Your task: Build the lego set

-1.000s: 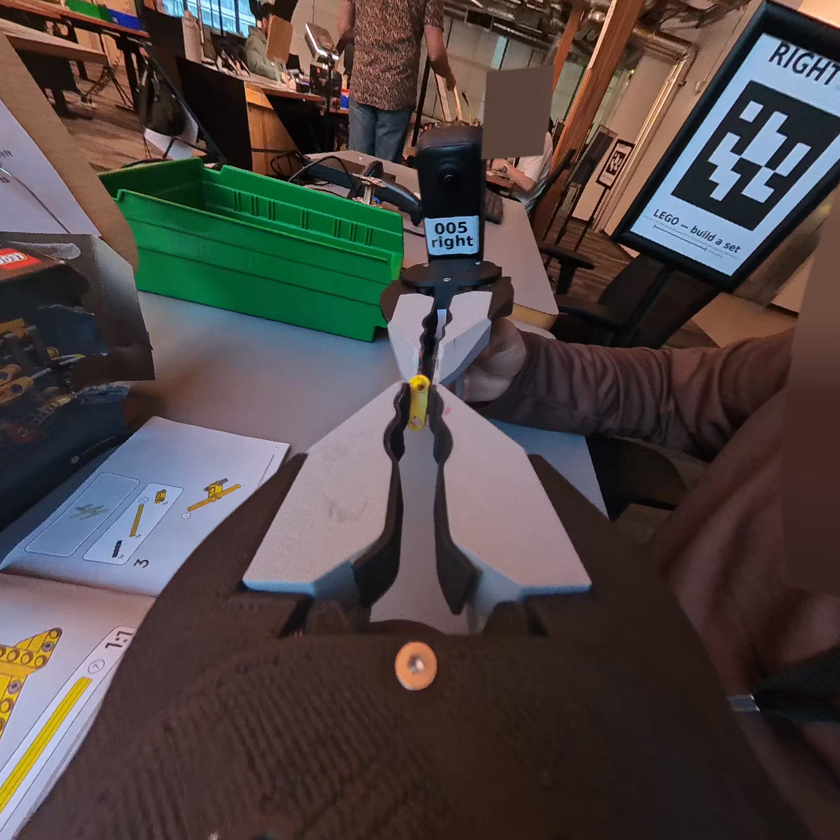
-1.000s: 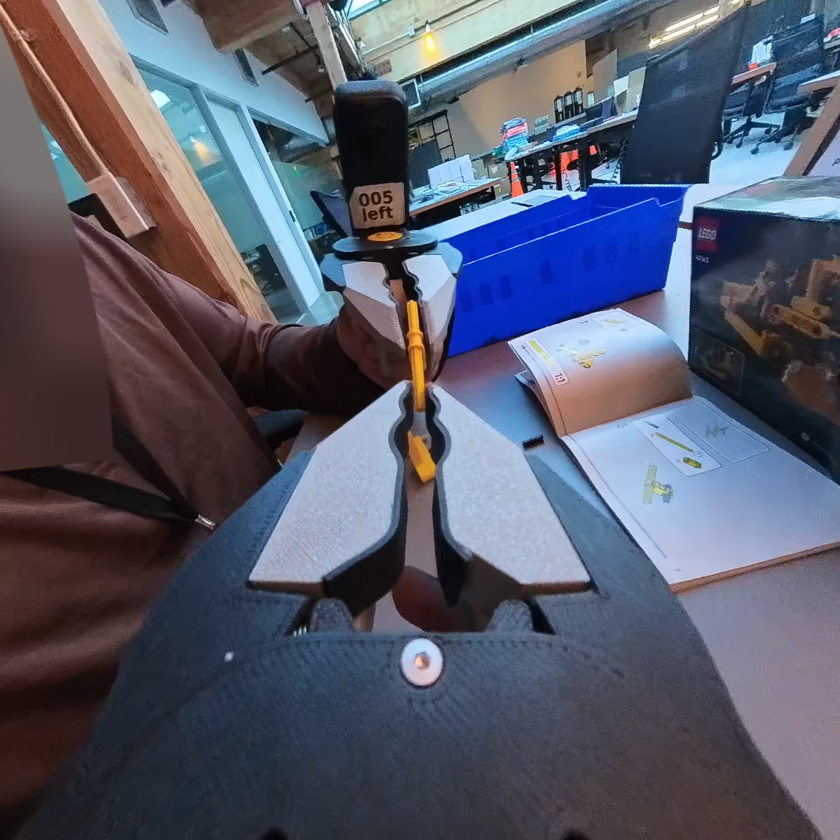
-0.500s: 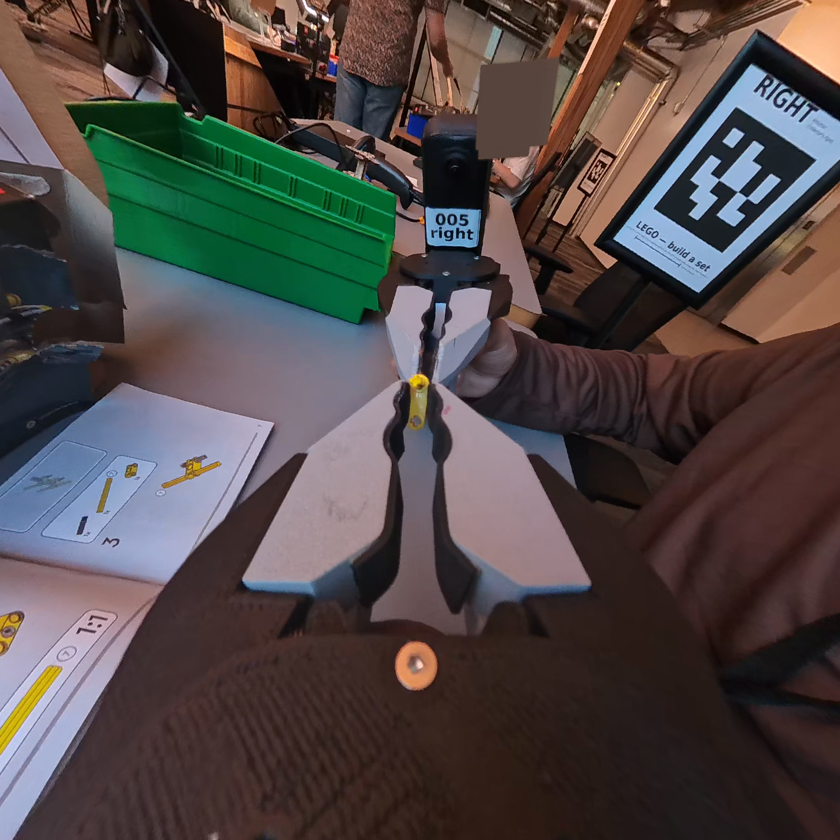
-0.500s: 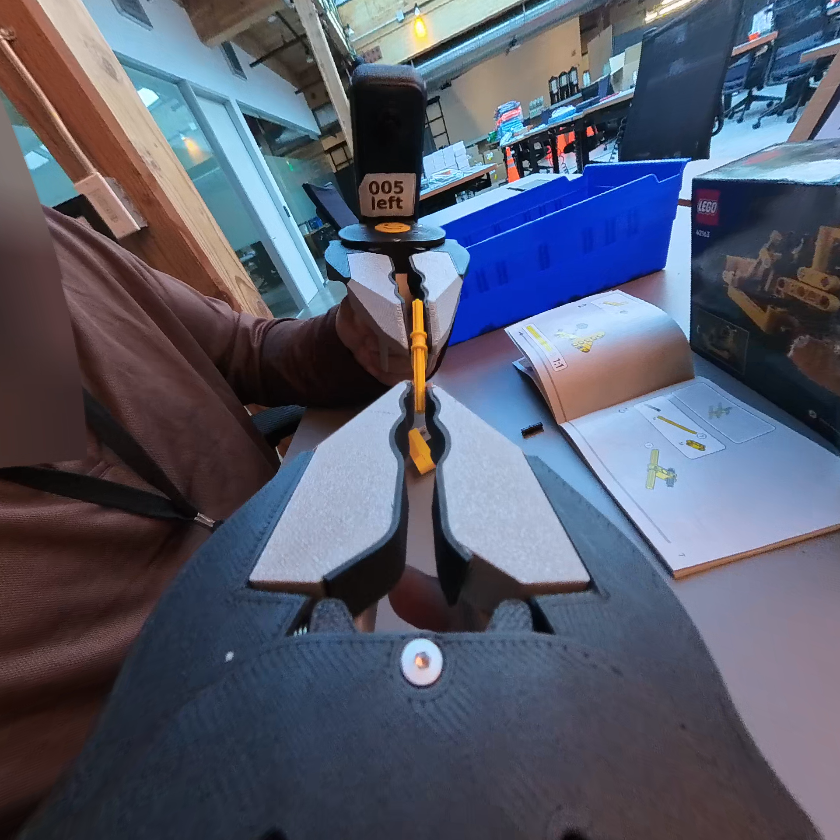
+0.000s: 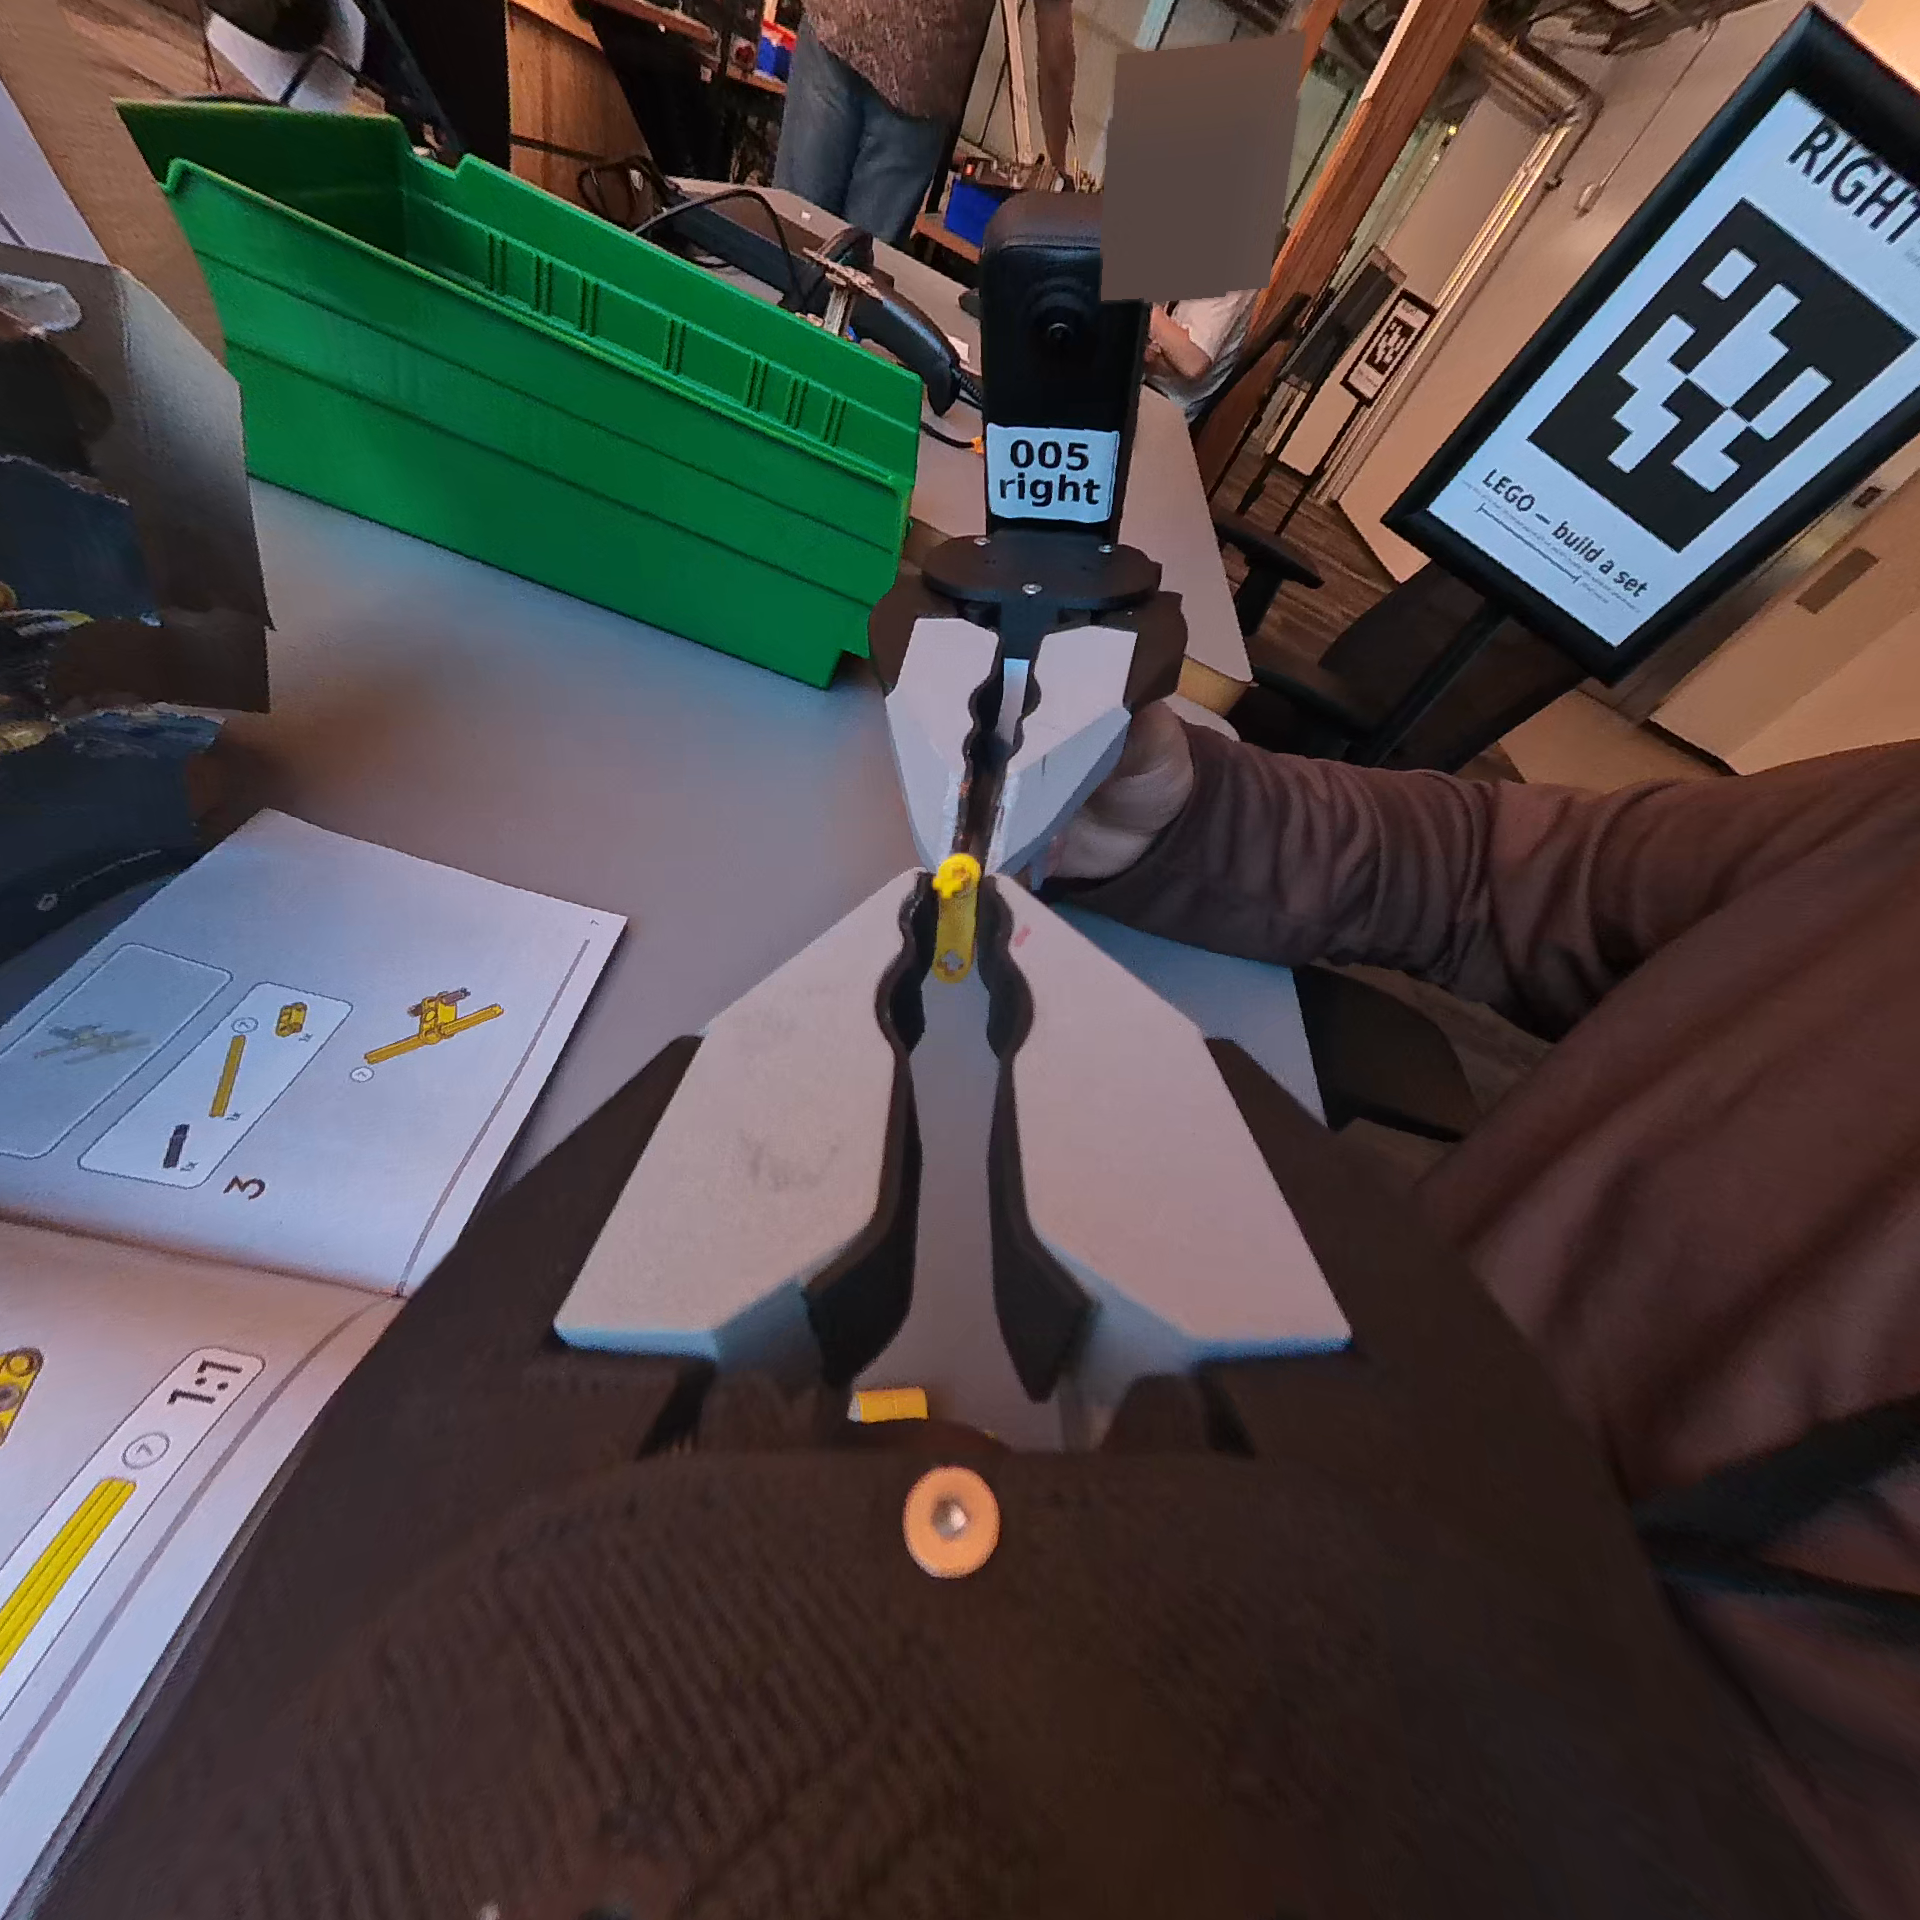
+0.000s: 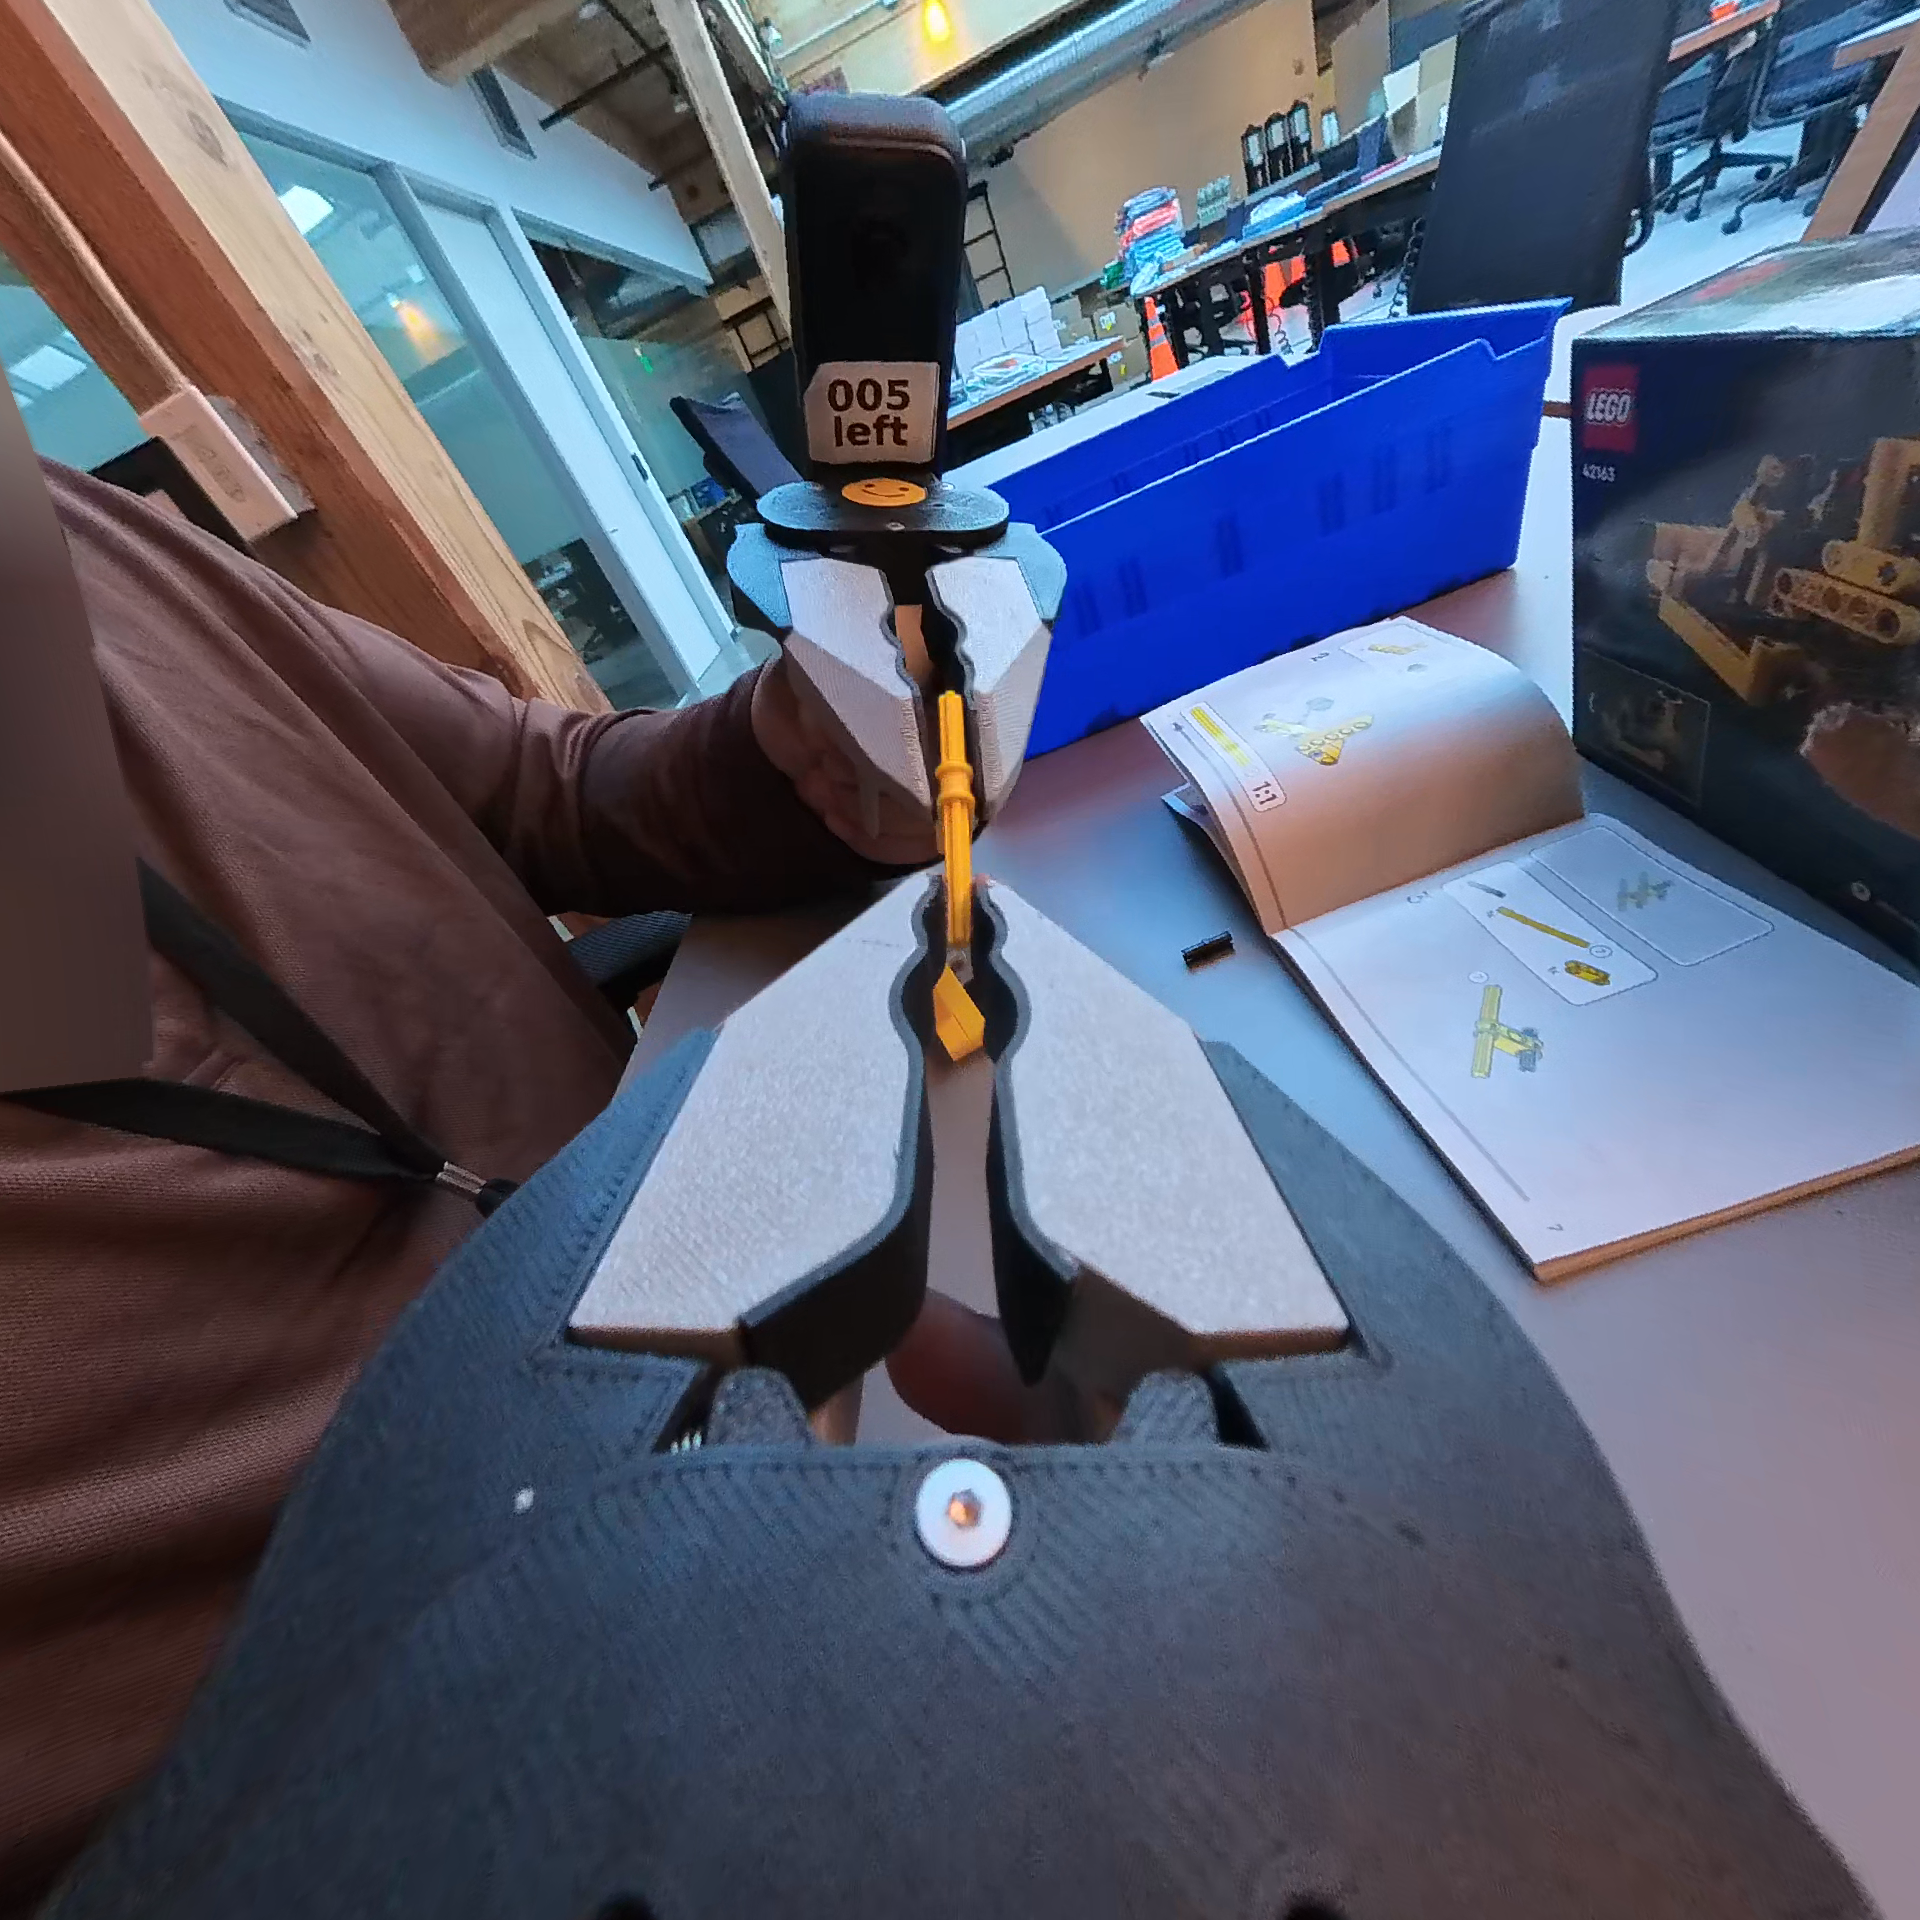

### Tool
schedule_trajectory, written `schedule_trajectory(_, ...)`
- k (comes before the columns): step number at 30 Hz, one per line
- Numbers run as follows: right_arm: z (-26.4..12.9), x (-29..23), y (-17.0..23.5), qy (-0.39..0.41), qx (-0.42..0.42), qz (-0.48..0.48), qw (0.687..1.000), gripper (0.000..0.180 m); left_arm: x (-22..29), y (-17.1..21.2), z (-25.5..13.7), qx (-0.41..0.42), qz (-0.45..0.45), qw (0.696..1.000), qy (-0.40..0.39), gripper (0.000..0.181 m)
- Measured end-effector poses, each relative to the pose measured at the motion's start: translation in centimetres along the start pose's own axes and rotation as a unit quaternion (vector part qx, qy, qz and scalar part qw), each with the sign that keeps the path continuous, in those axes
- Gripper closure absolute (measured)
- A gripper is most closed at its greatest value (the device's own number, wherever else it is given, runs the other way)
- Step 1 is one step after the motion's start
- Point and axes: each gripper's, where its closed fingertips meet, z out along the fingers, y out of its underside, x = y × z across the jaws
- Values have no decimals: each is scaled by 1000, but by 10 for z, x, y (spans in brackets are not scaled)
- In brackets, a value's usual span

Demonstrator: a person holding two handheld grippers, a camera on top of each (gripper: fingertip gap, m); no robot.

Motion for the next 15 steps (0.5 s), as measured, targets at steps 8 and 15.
schedule_trajectory(8, 0, 1, 4, 0, -9, 5, 1000, 179, -2, 4, 2, -9, -1, 1000, -3, 175)
schedule_trajectory(15, 1, 3, 6, 4, -16, 5, 1000, 179, -4, 6, 3, -13, -7, 1000, -6, 175)
